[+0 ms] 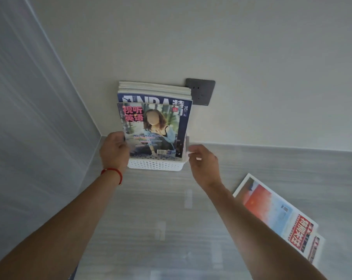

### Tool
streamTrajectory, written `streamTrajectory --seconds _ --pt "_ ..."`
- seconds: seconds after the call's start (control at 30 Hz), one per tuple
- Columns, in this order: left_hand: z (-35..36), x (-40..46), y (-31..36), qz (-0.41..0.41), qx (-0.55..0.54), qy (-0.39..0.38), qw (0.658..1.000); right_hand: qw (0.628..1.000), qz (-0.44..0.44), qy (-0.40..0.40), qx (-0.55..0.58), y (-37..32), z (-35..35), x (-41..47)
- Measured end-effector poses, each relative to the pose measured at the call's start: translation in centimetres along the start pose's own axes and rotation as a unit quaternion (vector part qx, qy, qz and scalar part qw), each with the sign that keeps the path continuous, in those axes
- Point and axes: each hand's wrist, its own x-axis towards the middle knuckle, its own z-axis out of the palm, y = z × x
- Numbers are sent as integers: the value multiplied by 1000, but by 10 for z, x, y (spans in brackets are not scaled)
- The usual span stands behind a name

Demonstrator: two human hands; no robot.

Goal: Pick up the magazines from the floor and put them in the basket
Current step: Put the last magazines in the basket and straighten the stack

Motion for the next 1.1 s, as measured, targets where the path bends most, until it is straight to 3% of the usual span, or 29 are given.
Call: streamTrajectory --seconds 0.03,0.1,0.23,0.33,0.4,0.57,0.7,0.83,0.93,1.1 --pt "2 -17 2 16 -32 20 999 999 -20 22 -24 10 -12 -14" --pt "14 -57 4 50 -34 -25 998 995 -19 42 -88 37 -39 -40" --pt "48 -139 7 81 25 -168 982 959 136 13 -248 97 -95 -84" --pt "76 -192 8 89 69 -271 956 889 296 -71 -343 135 -131 -112" --pt "92 -220 10 95 107 -329 934 868 322 -153 -346 152 -140 -129" --pt "124 -265 13 75 179 -430 882 879 193 -207 -385 169 -137 -166" --pt "141 -285 4 118 293 -384 867 875 76 -272 -393 175 -142 -179" --pt "151 -288 -6 147 388 -407 814 870 -62 -359 -332 191 -164 -179" --pt "148 -294 -7 141 421 -414 795 904 -56 -325 -271 197 -182 -178" --pt "145 -318 14 93 409 -394 818 927 16 -183 -328 208 -187 -195"
